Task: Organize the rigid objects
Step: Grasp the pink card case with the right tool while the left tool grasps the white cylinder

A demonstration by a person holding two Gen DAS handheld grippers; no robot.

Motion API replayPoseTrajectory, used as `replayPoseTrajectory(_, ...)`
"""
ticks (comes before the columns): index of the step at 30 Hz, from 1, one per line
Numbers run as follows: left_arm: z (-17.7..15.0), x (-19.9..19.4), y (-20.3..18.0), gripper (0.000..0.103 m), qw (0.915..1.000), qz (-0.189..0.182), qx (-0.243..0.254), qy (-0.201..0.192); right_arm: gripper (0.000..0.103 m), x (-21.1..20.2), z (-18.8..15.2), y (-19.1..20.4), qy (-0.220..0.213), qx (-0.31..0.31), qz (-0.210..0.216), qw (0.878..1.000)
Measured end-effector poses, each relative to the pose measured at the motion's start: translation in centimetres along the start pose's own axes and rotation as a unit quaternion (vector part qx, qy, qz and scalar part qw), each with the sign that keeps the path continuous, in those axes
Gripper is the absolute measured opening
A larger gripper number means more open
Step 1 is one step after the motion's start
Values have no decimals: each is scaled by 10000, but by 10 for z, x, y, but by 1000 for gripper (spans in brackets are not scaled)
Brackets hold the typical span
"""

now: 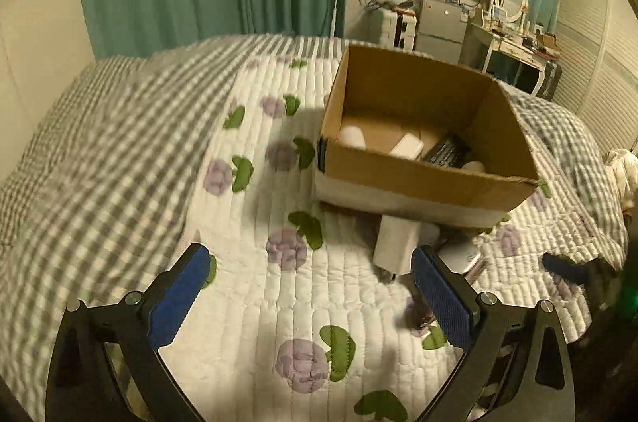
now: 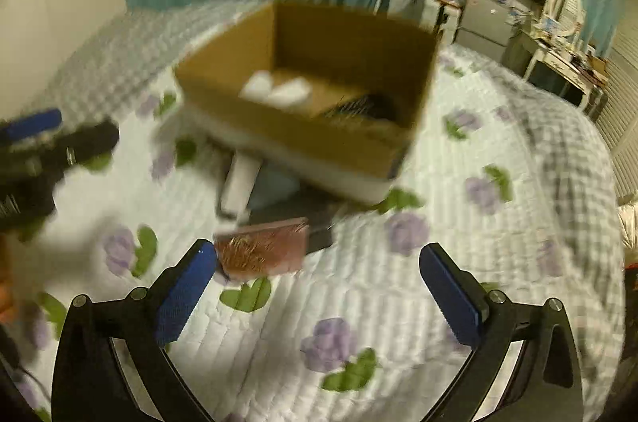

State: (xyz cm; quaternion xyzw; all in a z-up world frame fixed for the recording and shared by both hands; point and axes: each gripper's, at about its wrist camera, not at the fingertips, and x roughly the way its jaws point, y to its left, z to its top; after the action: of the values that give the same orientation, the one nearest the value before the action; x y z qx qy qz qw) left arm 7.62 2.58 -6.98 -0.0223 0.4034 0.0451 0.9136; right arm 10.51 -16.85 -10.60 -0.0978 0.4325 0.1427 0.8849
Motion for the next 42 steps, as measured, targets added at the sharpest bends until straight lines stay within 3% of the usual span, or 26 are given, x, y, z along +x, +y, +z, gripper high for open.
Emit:
replayPoseTrajectory(7, -7, 39, -6, 103, 9991, 296, 169, 270, 100, 57, -1, 25, 367, -162, 180, 9990)
replayPoseTrajectory(8, -7, 42, -6, 103, 9990, 299, 164, 301, 96, 63, 0, 24, 392, -101, 212, 9990)
replayPoseTrajectory(9, -8, 45, -6, 103, 9988, 306, 160, 342, 78, 65, 1, 22, 400, -28, 274, 9988)
replayPoseTrajectory(10, -9, 47, -8, 103, 9986, 320, 149, 400, 69, 67, 2, 20, 431, 40, 345, 9985)
replayPoseTrajectory(11, -8, 47, -9, 103, 9985, 322, 140, 422, 67, 66, 2, 17, 433, 128, 409, 9981)
replayPoseTrajectory(14, -8, 48, -16, 103, 9985, 335, 128, 419, 67, 55, -3, 8, 302, 252, 539, 9978)
replayPoseTrajectory(17, -8, 46, -28, 103, 9984, 348, 180, 405, 67, 28, -6, -1, -68, 278, 513, 9983)
replayPoseTrajectory(21, -9, 51, -48, 103, 9985, 301, 233, 389, 67, 8, -1, -16, -200, 231, 377, 9988)
replayPoseTrajectory(28, -11, 90, -78, 101, 9969, 328, 308, 644, 67, 13, 13, -57, 95, 182, 51, 9998)
replayPoseTrajectory(33, -8, 117, -90, 86, 9954, 450, 525, 670, 67, 28, 11, -79, 224, 443, 259, 9984)
replayPoseTrajectory(37, -5, 120, -80, 82, 9960, 135, 380, 802, 67, 36, 11, -84, 286, 537, 410, 9973)
replayPoseTrajectory(40, -8, 119, -79, 64, 9953, -177, 527, 792, 67, 36, 10, -82, 299, 535, 451, 9971)
replayPoseTrajectory(42, -7, 118, -82, 39, 9936, -425, 622, 838, 67, 36, 10, -81, 272, 530, 454, 9972)
